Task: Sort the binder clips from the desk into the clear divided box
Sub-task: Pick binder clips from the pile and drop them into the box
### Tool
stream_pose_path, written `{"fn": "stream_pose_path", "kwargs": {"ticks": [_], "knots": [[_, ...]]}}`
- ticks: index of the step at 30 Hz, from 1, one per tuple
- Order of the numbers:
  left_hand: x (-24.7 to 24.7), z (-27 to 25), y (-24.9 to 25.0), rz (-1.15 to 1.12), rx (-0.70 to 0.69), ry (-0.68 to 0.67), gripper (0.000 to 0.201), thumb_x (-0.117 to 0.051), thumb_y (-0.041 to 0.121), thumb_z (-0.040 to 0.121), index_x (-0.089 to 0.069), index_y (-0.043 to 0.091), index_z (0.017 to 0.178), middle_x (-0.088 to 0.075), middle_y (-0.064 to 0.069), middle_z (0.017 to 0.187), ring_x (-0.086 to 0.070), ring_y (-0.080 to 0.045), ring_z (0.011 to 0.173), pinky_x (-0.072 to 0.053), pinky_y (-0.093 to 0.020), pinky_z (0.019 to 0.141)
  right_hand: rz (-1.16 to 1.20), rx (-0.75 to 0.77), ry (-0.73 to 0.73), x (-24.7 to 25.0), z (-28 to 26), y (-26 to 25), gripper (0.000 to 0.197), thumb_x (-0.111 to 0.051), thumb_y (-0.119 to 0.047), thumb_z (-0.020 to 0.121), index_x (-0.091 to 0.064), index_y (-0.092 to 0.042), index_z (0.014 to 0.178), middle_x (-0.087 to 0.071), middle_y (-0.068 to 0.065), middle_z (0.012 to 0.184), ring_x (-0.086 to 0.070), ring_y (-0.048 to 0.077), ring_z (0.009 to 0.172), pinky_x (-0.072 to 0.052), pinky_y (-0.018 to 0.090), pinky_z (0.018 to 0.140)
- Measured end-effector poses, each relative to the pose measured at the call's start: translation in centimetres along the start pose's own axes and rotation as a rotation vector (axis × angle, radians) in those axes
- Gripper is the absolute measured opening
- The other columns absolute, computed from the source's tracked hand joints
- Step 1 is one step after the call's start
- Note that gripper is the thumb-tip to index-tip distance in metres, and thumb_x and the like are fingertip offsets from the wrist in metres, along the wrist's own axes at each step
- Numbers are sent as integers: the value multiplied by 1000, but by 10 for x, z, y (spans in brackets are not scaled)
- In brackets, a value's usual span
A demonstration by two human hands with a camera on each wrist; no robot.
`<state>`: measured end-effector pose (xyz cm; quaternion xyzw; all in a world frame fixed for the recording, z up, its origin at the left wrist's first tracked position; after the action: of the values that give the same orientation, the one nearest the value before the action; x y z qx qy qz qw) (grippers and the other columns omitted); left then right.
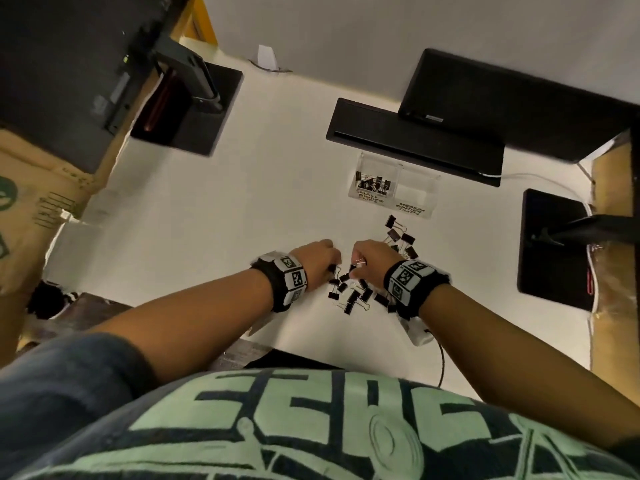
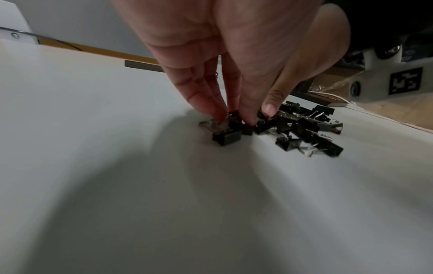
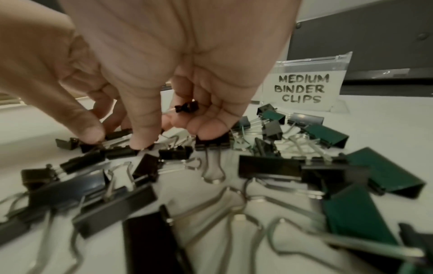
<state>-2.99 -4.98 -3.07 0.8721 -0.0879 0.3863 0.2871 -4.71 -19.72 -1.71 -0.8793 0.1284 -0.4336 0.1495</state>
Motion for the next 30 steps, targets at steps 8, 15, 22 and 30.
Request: {"fn": "stream_pose_path", "kwargs": {"ticks": [8,15,22,30], "knots": [[6,3,-4,-78,54,80,15,-63,16,84,-57,11,97,-60,-8,107,-58,-27,96,-49,-37,81,298,-84,133,8,2,7,14,-72,-20,79,-60,-13,83,-56,-6,79,-52,11,71,-38,20,58],[9,3,-14,-312,148,133,12,-60,16,89,-58,17,100,-67,-1,105,-64,-21,96,-51,-32,85,661,-183,383,79,16,9,17,-70,-24,82,-60,-15,93,-63,-3,87,-59,11,75,-48,22,65],[18,3,-11,-510,235,175,27,-40,1,90,-65,8,97,-62,-1,85,-60,-17,71,-46,-19,59,452,-288,494,123,55,2,13,-63,-13,87,-59,-19,76,-70,9,98,-68,24,89,-57,36,82],[19,0,-14,-365,150,127,20,-50,3,87,-65,6,100,-53,-4,100,-54,-16,86,-48,-26,77,333,-216,504,115,53,-5,33,-54,-7,88,-58,-16,120,-59,7,125,-58,22,112,-47,28,84]]}}
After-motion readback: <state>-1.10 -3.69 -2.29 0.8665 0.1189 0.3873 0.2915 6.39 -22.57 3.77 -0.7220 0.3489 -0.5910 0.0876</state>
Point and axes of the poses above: each hand's wrist, its own z-axis towards the middle knuckle, its own x-axis out of the back of the hand, y = z × x, the point moved 2 cm from there along z, towards the middle knuckle
